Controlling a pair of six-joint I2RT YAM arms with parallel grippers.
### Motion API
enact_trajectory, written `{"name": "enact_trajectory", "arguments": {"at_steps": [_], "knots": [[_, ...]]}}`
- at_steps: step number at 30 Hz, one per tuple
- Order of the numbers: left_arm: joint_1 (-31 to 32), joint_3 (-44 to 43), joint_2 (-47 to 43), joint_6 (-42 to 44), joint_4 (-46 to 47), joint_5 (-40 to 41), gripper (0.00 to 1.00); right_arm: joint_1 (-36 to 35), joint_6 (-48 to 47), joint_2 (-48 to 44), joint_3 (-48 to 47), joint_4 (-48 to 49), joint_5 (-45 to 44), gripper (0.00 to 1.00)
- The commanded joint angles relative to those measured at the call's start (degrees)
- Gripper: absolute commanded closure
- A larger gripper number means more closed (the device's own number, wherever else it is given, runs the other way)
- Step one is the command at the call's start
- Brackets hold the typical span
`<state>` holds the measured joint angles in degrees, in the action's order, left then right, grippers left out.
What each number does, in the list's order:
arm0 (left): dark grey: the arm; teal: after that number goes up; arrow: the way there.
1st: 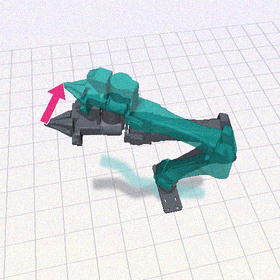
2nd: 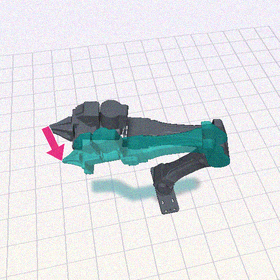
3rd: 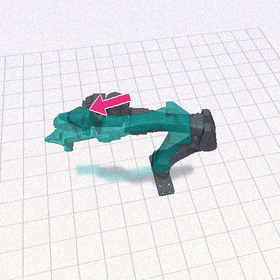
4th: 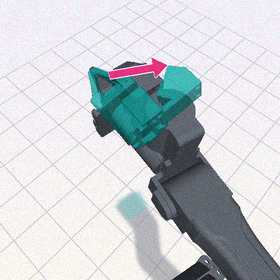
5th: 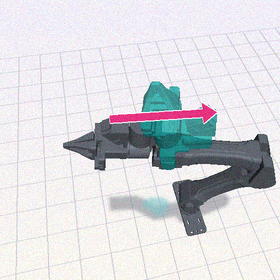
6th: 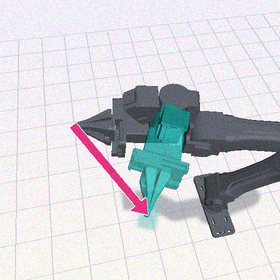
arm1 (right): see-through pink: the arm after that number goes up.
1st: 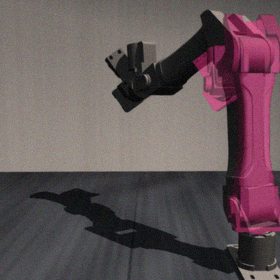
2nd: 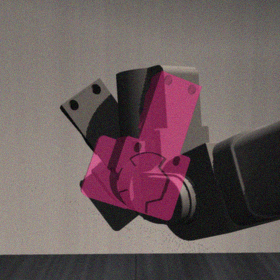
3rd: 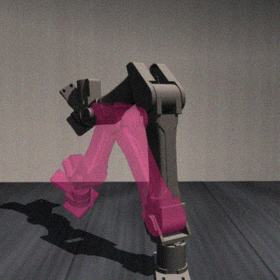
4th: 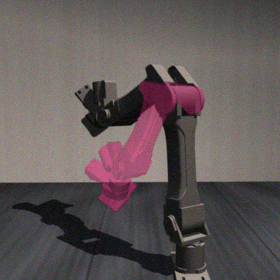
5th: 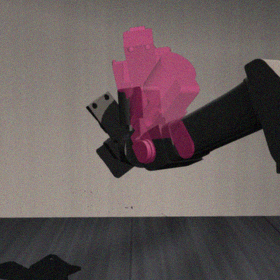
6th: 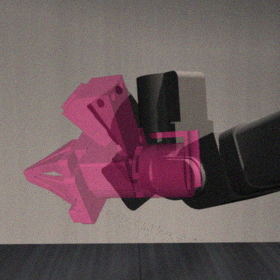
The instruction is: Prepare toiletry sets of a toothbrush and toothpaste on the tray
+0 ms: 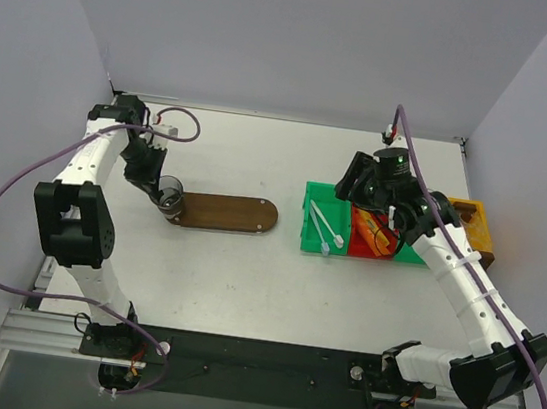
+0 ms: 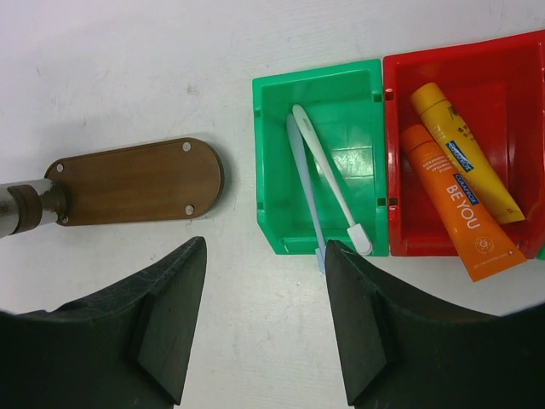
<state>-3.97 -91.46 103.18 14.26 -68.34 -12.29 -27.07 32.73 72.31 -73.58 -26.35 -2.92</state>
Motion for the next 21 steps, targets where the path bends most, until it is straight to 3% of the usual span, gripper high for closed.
{"name": "enact_trajectory", "arguments": {"at_steps": [1,21], "knots": [[-0.6,-4.3,-0.4,1.1,1.1,-0.8,1.00,0.4,-0.7,1.2,-3.1,-0.8,1.0,0.47],[-1.3,-4.2,0.5,1.6,1.8,-1.2,1.00,0.5,0.1,3.5,-4.7,-1.1,2.0,0.47]]}}
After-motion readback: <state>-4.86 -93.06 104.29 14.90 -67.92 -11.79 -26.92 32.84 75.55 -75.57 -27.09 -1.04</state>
